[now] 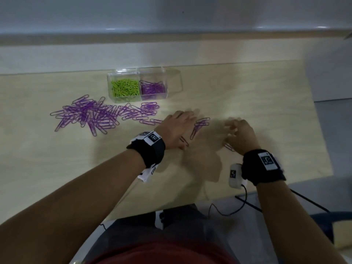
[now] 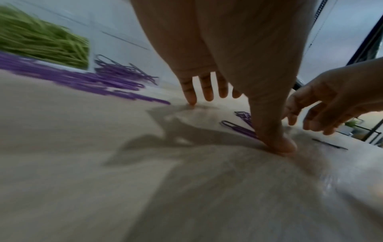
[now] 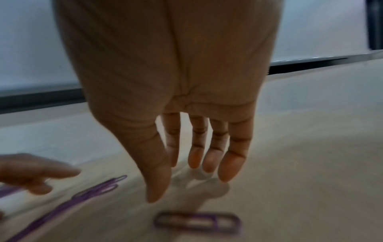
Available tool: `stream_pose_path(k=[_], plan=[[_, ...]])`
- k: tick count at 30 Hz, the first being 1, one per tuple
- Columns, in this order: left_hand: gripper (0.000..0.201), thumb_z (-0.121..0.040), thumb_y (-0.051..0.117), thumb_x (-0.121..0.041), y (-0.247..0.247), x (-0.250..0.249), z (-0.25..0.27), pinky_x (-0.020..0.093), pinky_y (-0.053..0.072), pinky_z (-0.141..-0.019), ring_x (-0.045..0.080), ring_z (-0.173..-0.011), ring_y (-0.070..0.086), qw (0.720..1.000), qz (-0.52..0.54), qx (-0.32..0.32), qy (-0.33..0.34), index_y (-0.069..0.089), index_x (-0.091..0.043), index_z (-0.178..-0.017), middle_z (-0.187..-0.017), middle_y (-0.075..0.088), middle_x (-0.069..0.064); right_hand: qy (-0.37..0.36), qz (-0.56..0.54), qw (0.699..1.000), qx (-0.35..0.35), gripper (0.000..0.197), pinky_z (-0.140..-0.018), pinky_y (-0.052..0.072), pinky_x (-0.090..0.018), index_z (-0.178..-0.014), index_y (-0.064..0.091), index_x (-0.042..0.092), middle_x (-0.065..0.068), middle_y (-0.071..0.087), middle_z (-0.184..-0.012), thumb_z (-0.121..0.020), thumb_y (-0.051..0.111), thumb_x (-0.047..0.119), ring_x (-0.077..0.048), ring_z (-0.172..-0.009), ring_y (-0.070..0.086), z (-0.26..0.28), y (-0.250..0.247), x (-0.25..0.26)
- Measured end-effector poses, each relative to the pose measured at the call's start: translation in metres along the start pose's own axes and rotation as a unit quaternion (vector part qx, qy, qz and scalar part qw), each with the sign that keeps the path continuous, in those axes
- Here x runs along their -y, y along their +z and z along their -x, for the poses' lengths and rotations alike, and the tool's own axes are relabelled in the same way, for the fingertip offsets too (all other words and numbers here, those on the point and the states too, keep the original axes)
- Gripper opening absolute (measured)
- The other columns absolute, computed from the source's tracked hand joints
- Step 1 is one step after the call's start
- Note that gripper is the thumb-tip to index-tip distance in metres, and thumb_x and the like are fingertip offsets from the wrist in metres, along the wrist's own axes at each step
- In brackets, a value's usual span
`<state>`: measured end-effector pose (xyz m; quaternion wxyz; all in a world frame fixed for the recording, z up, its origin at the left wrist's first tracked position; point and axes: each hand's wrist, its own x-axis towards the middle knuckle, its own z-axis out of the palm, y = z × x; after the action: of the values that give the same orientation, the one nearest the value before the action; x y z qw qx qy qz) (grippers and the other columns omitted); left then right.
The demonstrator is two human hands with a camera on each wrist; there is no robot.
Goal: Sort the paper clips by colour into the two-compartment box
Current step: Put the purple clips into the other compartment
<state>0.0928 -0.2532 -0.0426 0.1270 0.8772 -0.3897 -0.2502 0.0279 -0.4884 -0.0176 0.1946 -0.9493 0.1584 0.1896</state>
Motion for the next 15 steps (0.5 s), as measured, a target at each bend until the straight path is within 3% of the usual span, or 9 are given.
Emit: stream_pose_path(k=[3,6,10,12,15], plan=[[0.108,-0.066,0.077,-0.049,-0.002,-0.003,-0.021,0.042,0.026,-0.108,0.026,-0.137,0.018,0.999,-0.025,0.022,0.023,0.014,-0.018,-0.148,-0.155,0.015,0.004,0.032,-0.034,0.998,-0.033,0.039,-0.078,0.045,-0.031,-0.106,0.062,0.009,-0.016,0.053,-0.11,-0.071,0.078,0.013,-0.032,-0.089,0.057,0.02,0.02,-0.02],[0.1,-0.065,0.076,-0.05,-0.006,-0.001,-0.037,0.041,0.03,-0.104,0.027,-0.132,0.026,0.998,-0.027,0.015,0.056,0.025,-0.019,-0.146,-0.151,0.026,0.004,0.073,-0.059,0.991,-0.095,0.029,-0.075,0.043,-0.029,-0.099,0.064,0.006,-0.017,0.057,-0.105,-0.073,0.076,0.01,-0.033,-0.087,0.058,0.032,0.037,-0.025],[0.075,-0.065,0.078,-0.041,-0.003,0.0,-0.05,0.035,0.037,-0.096,0.029,-0.114,0.04,0.997,0.051,-0.006,0.064,0.053,-0.015,-0.131,-0.13,0.048,0.008,0.106,-0.084,0.983,-0.126,0.014,-0.076,0.047,-0.032,-0.091,0.068,0.004,-0.017,0.064,-0.097,-0.078,0.065,0.0,-0.035,-0.089,0.06,0.038,0.054,-0.014],[0.061,-0.069,0.078,-0.035,0.001,-0.002,-0.047,0.027,0.034,-0.089,0.029,-0.107,0.043,0.993,0.101,-0.039,0.051,0.06,-0.012,-0.123,-0.119,0.053,0.01,0.108,-0.103,0.981,-0.122,0.015,-0.078,0.048,-0.033,-0.091,0.068,0.005,-0.016,0.064,-0.097,-0.08,0.061,-0.002,-0.034,-0.09,0.061,0.038,0.056,-0.009],[0.036,-0.081,0.068,-0.028,0.008,-0.006,-0.035,0.029,0.033,-0.084,0.032,-0.101,0.048,0.992,0.095,-0.07,0.044,0.067,-0.007,-0.111,-0.11,0.058,0.013,0.085,-0.112,0.985,-0.096,0.018,-0.079,0.047,-0.033,-0.092,0.065,0.007,-0.016,0.063,-0.097,-0.079,0.058,-0.004,-0.033,-0.092,0.058,0.035,0.055,-0.002]])
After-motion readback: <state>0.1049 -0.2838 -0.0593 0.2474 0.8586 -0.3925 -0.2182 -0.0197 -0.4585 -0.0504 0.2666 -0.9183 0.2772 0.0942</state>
